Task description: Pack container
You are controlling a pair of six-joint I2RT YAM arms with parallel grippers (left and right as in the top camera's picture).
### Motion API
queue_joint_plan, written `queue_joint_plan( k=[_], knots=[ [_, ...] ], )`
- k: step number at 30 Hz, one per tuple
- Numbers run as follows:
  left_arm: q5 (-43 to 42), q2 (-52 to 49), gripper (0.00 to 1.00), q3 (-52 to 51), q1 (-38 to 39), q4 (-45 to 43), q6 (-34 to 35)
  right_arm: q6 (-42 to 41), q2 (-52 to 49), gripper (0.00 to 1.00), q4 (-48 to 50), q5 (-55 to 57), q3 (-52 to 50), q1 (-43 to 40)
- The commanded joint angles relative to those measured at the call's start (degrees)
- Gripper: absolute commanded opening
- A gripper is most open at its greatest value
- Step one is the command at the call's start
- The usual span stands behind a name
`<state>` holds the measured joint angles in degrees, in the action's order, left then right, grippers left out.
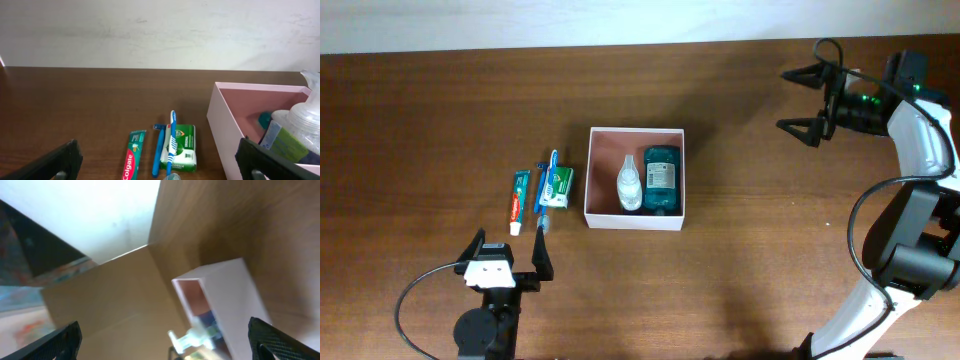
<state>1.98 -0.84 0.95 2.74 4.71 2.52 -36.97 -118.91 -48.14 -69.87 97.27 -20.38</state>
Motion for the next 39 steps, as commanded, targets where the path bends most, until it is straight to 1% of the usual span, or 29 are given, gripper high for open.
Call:
queue_joint_plan(
  k=[1,30,31,32,33,34,39],
  knots=[
    [0.42,0.39,0.99,-0.44,-0.28,-0.13,-1.05,5.27,0.07,0.99,0.00,3.32,0.17,-0.33],
    [0.42,0.39,0.99,-0.44,-0.28,-0.13,-1.07,5.27,0.07,0.99,-0.48,3.04,0.17,-0.28],
    [0.42,0.39,0.99,-0.44,-0.28,-0.13,-1.07,5.27,0.07,0.77,-0.46,3.06,0.17,-0.28],
    [0.42,0.39,0.99,-0.44,-0.28,-0.13,-1.07,5.27,0.07,0.46,-0.46,3.06,0.17,-0.26],
    [0.42,0.39,0.99,-0.44,-0.31,-0.13,-1.07,5.27,0.07,0.21,-0.46,3.08,0.17,-0.26],
    [0.42,0.39,0.99,-0.44,-0.28,-0.13,-1.07,5.27,0.07,0.04,-0.46,3.08,0.17,-0.28],
    [0.42,0.39,0.99,-0.44,-0.28,-0.13,-1.07,5.27,0.07,0.04,-0.46,3.10,0.17,-0.28]
  ],
)
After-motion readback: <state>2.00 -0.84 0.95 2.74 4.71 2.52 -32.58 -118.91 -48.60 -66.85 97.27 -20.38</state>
